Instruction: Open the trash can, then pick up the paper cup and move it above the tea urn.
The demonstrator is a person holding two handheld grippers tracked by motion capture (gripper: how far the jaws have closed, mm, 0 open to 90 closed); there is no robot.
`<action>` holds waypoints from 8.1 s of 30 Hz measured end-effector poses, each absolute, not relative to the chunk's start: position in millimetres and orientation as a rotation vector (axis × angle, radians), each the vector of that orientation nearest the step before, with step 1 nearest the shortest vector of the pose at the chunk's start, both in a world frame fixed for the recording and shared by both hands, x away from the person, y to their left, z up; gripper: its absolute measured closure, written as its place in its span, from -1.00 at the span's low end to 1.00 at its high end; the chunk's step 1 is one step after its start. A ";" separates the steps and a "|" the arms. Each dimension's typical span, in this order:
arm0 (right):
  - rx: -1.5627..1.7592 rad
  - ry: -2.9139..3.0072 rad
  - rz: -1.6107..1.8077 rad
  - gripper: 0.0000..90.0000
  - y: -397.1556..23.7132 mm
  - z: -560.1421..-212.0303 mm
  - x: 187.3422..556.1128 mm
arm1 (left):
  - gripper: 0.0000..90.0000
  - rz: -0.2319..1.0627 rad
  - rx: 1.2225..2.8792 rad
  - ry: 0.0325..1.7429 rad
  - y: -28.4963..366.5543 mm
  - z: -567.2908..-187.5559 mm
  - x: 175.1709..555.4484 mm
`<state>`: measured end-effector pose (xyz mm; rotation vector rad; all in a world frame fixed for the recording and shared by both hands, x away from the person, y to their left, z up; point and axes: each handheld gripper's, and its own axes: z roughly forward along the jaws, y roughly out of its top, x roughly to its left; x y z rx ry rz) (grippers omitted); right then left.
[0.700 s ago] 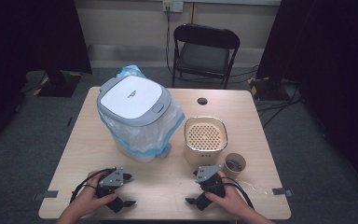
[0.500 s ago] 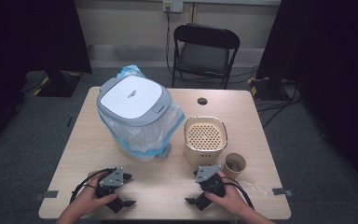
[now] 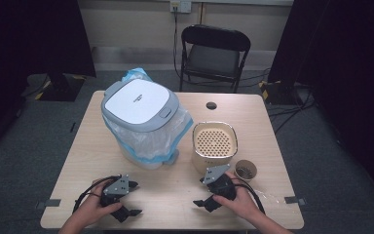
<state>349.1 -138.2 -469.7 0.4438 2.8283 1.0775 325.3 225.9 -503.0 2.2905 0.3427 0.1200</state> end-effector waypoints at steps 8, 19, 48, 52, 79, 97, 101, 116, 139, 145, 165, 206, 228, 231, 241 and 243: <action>0.420 2.856 1.079 -0.66 -132.4 -437.1 355.2 | -0.87 0.120 2.291 0.340 225.9 -503.0 325.5; 0.392 2.878 1.100 -0.66 -131.1 -400.7 361.0 | -0.87 0.120 2.291 0.343 225.9 -503.0 325.3; 0.349 2.860 1.089 -0.66 -132.6 -322.4 390.7 | -0.87 0.119 2.292 0.343 225.9 -502.9 325.3; 0.345 2.852 1.096 -0.66 -131.5 -315.5 395.5 | -0.87 0.120 2.292 0.340 225.9 -502.9 325.5; 0.361 2.848 1.116 -0.66 -111.9 -281.8 425.5 | -0.89 0.127 2.306 0.336 226.0 -501.8 325.5; 0.386 2.825 1.110 -0.66 -105.7 -272.7 444.6 | -0.90 0.127 2.303 0.340 225.5 -502.2 325.1; 0.383 2.822 1.107 -0.66 -102.7 -269.5 447.0 | -0.90 0.126 2.303 0.340 225.4 -502.3 325.1; 0.326 2.825 1.079 -0.66 -84.5 -258.6 448.3 | -0.90 0.127 2.304 0.340 225.5 -502.2 325.1; 0.255 2.824 1.095 -0.66 -56.2 -246.7 456.7 | -0.90 0.126 2.302 0.339 225.4 -502.3 325.2; 0.244 2.837 1.097 -0.66 -47.7 -247.1 456.4 | -0.90 0.123 2.308 0.338 225.6 -501.9 325.3; 0.235 2.858 1.105 -0.69 -31.9 -248.4 457.1 | -0.90 0.126 2.303 0.339 225.4 -502.2 325.2; 0.326 2.782 1.186 -0.68 -120.7 -257.8 438.8 | -0.91 0.122 2.307 0.336 225.3 -502.1 325.3; 0.415 2.773 1.185 -0.68 -159.1 -286.1 430.3 | -0.92 0.120 2.305 0.337 224.8 -502.6 325.0; 0.429 2.774 1.195 -0.68 -166.6 -291.7 430.4 | -0.92 0.120 2.305 0.337 224.8 -502.6 325.0; 0.460 2.758 1.230 -0.68 -185.2 -299.7 426.7 | -0.92 0.120 2.302 0.338 224.7 -502.8 325.0; 0.469 2.753 1.228 -0.68 -190.0 -301.6 425.2 | -0.93 0.122 2.307 0.340 224.7 -502.7 324.9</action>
